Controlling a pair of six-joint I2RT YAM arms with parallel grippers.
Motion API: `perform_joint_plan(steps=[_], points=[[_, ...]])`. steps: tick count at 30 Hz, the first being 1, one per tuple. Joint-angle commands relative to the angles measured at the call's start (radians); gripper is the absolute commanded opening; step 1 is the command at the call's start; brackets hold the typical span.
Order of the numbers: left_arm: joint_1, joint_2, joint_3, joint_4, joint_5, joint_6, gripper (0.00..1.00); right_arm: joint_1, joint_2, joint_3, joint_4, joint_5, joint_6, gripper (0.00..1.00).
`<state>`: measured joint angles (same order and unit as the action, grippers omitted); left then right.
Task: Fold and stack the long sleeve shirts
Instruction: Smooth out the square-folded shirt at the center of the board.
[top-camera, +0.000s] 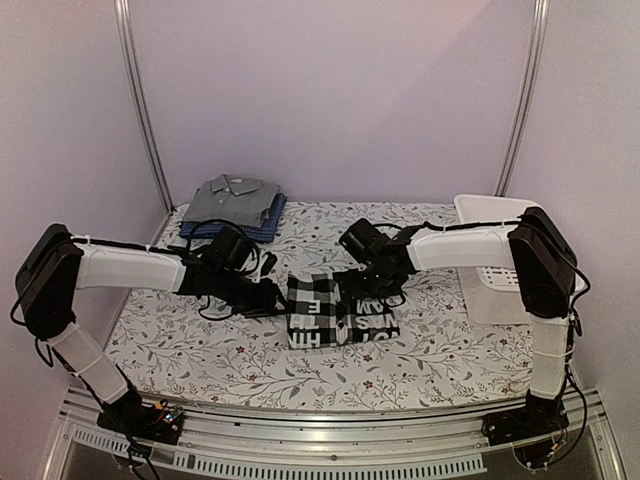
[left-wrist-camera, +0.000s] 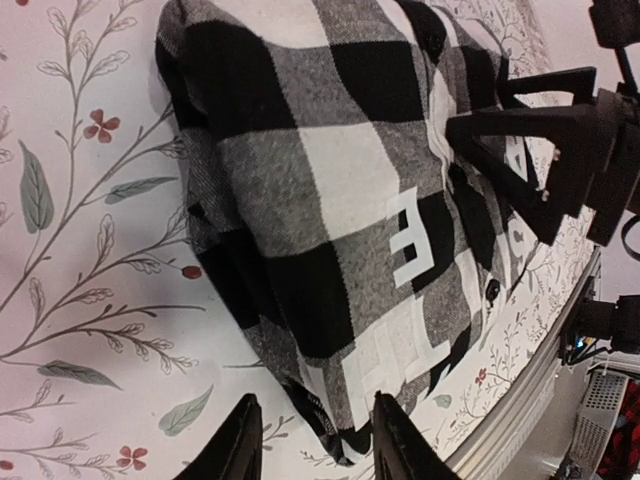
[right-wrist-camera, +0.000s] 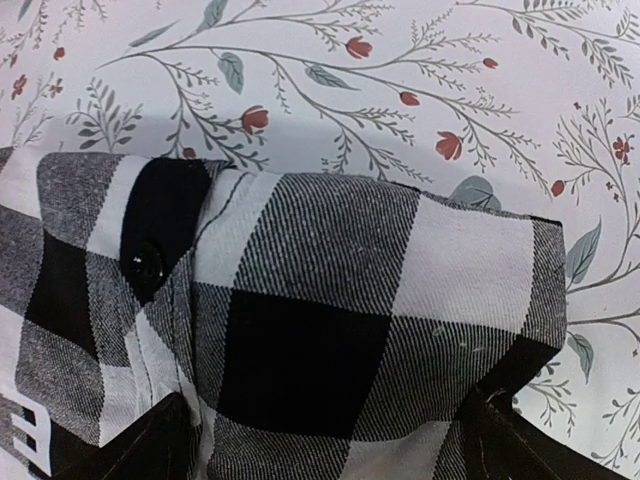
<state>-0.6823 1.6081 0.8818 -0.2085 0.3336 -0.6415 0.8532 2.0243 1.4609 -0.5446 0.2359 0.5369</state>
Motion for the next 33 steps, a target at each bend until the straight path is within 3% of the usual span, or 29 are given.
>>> perform_joint_plan(steps=[1,12,18,25,33], points=[[-0.010,-0.034,-0.036,0.041,0.029,-0.009,0.38,-0.035,0.071,-0.011,0.020,-0.005,-0.040,0.93],[-0.004,-0.067,-0.128,0.124,0.098,-0.063,0.39,0.071,-0.054,0.068,-0.150,0.146,0.006,0.97],[0.012,-0.042,-0.133,0.192,0.115,-0.110,0.53,0.155,-0.064,-0.015,-0.146,0.107,0.080,0.97],[0.027,0.054,-0.065,0.216,0.090,-0.109,0.55,0.190,-0.040,-0.145,-0.078,0.046,0.147,0.97],[0.024,0.145,-0.011,0.155,0.052,-0.072,0.55,0.191,-0.130,-0.148,-0.090,0.072,0.148,0.98]])
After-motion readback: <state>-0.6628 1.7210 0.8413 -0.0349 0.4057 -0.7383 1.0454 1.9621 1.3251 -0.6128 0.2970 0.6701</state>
